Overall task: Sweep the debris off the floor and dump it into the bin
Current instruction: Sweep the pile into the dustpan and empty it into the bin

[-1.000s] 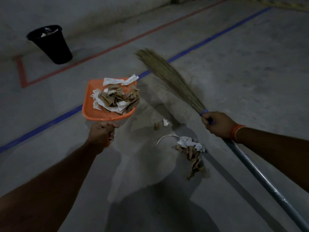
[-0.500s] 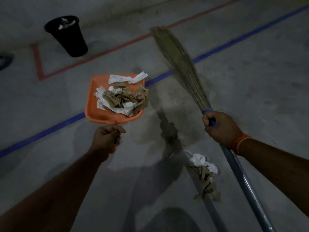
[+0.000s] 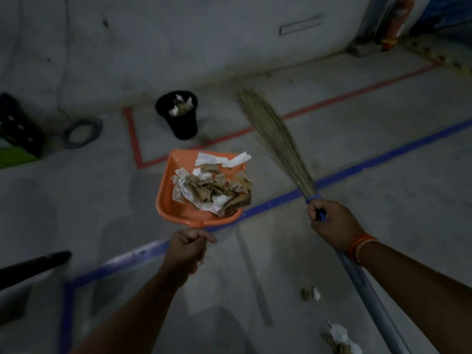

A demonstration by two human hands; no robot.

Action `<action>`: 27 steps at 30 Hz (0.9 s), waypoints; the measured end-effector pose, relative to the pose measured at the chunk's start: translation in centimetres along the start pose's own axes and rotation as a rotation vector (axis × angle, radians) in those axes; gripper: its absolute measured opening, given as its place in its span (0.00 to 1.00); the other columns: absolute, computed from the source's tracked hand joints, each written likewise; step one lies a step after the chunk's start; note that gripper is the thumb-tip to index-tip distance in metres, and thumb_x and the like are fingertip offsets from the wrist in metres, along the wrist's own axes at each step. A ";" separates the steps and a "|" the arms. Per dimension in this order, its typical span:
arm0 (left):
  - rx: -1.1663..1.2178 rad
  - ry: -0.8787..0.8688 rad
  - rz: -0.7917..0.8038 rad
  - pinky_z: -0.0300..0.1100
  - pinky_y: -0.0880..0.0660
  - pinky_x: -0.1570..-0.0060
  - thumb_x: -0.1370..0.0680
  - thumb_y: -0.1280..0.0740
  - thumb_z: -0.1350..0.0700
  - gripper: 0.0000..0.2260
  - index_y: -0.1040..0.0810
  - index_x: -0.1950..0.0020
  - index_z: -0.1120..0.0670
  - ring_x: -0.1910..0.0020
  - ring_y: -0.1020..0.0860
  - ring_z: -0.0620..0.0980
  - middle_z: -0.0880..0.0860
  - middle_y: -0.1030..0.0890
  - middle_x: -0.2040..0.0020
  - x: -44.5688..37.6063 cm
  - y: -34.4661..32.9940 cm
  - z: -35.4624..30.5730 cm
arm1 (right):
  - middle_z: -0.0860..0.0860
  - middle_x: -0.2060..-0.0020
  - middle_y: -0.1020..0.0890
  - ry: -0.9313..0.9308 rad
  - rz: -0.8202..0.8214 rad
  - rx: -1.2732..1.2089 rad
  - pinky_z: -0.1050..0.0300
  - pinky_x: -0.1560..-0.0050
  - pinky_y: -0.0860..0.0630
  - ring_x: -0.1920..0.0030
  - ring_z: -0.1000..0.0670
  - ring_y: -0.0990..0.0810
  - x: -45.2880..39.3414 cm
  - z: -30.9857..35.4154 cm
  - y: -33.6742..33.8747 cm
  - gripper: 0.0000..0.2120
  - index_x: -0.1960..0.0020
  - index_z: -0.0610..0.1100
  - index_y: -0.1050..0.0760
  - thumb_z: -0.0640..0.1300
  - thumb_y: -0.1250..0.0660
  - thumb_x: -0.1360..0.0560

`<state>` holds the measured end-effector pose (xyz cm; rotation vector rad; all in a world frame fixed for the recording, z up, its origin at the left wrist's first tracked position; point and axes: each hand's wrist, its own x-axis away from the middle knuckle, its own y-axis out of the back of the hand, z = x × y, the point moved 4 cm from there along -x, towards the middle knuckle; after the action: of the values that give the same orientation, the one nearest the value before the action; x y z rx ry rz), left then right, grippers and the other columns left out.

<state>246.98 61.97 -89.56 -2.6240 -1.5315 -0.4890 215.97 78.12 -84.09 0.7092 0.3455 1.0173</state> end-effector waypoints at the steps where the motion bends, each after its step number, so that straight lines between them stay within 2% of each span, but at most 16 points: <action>1: -0.006 -0.006 -0.011 0.35 0.39 0.75 0.28 0.38 0.64 0.11 0.16 0.64 0.57 0.78 0.35 0.50 0.59 0.29 0.77 -1.9 0.8 -1.5 | 0.52 0.69 0.27 0.002 0.005 0.000 0.67 0.61 0.30 0.67 0.58 0.28 -2.3 1.3 0.0 0.16 0.66 0.47 0.32 0.27 0.34 0.35; 4: -0.001 -0.005 -0.055 0.36 0.39 0.73 0.26 0.40 0.71 0.17 0.16 0.66 0.58 0.78 0.35 0.49 0.57 0.31 0.78 -8.6 3.0 -5.1 | 0.52 0.70 0.27 0.022 -0.001 0.000 0.63 0.61 0.29 0.67 0.56 0.28 -10.1 4.6 -0.2 0.18 0.67 0.49 0.34 0.28 0.34 0.35; 6: 0.041 0.006 -0.082 0.36 0.41 0.72 0.28 0.39 0.67 0.14 0.17 0.66 0.58 0.79 0.38 0.47 0.55 0.33 0.78 -13.6 4.6 -6.8 | 0.52 0.70 0.27 0.026 -0.010 0.001 0.56 0.60 0.27 0.66 0.51 0.26 -16.2 5.6 -0.9 0.16 0.67 0.49 0.34 0.29 0.34 0.36; 8: 0.065 0.013 -0.094 0.38 0.41 0.71 0.30 0.39 0.63 0.11 0.16 0.65 0.59 0.79 0.38 0.47 0.54 0.33 0.77 -19.4 6.6 -8.5 | 0.52 0.70 0.27 0.009 -0.035 -0.006 0.55 0.59 0.28 0.66 0.50 0.26 -22.7 6.4 -1.7 0.19 0.68 0.51 0.34 0.29 0.33 0.36; 11: -0.002 0.076 -0.105 0.33 0.41 0.76 0.24 0.38 0.67 0.13 0.16 0.61 0.59 0.78 0.36 0.48 0.56 0.32 0.75 -27.6 9.9 -9.4 | 0.52 0.71 0.27 -0.001 -0.042 -0.030 0.55 0.61 0.28 0.68 0.50 0.27 -31.7 6.8 -3.6 0.20 0.68 0.52 0.34 0.29 0.33 0.35; 14: -0.070 0.119 -0.172 0.30 0.42 0.79 0.22 0.42 0.72 0.15 0.17 0.60 0.62 0.80 0.37 0.47 0.54 0.32 0.75 -35.6 12.9 -10.4 | 0.53 0.71 0.27 -0.012 -0.051 -0.037 0.57 0.61 0.28 0.69 0.53 0.27 -39.2 7.7 -5.4 0.19 0.67 0.52 0.33 0.29 0.32 0.34; 19: -0.128 0.169 -0.237 0.30 0.41 0.80 0.22 0.41 0.71 0.14 0.18 0.59 0.62 0.82 0.36 0.46 0.51 0.31 0.80 -47.7 18.3 -10.4 | 0.51 0.69 0.26 0.005 -0.058 -0.003 0.61 0.60 0.29 0.66 0.53 0.26 -48.8 9.6 -9.8 0.19 0.67 0.51 0.33 0.28 0.32 0.35; 22: -0.194 0.202 -0.265 0.31 0.40 0.81 0.23 0.40 0.70 0.13 0.17 0.58 0.62 0.82 0.35 0.45 0.48 0.29 0.80 -54.7 21.3 -10.3 | 0.50 0.69 0.26 0.007 -0.039 0.036 0.67 0.60 0.30 0.67 0.53 0.27 -54.0 10.3 -13.0 0.19 0.67 0.50 0.34 0.28 0.32 0.35; 24: -0.237 0.210 -0.258 0.33 0.38 0.80 0.24 0.39 0.69 0.14 0.17 0.61 0.58 0.80 0.33 0.46 0.47 0.27 0.79 -59.1 23.1 -10.1 | 0.50 0.69 0.26 0.012 -0.025 0.040 0.71 0.60 0.32 0.66 0.53 0.27 -57.0 10.9 -15.1 0.20 0.67 0.51 0.34 0.27 0.32 0.35; 27: -0.333 0.206 -0.239 0.36 0.35 0.79 0.25 0.37 0.69 0.14 0.17 0.65 0.56 0.79 0.30 0.45 0.47 0.23 0.77 -64.4 25.1 -10.4 | 0.50 0.69 0.26 0.001 -0.018 0.044 0.66 0.61 0.31 0.66 0.51 0.26 -60.4 11.3 -17.7 0.21 0.67 0.51 0.33 0.26 0.32 0.35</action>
<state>236.71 -6.82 -96.60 -2.5131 -1.8381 -1.0838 203.91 15.76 -91.27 0.7441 0.3753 0.9952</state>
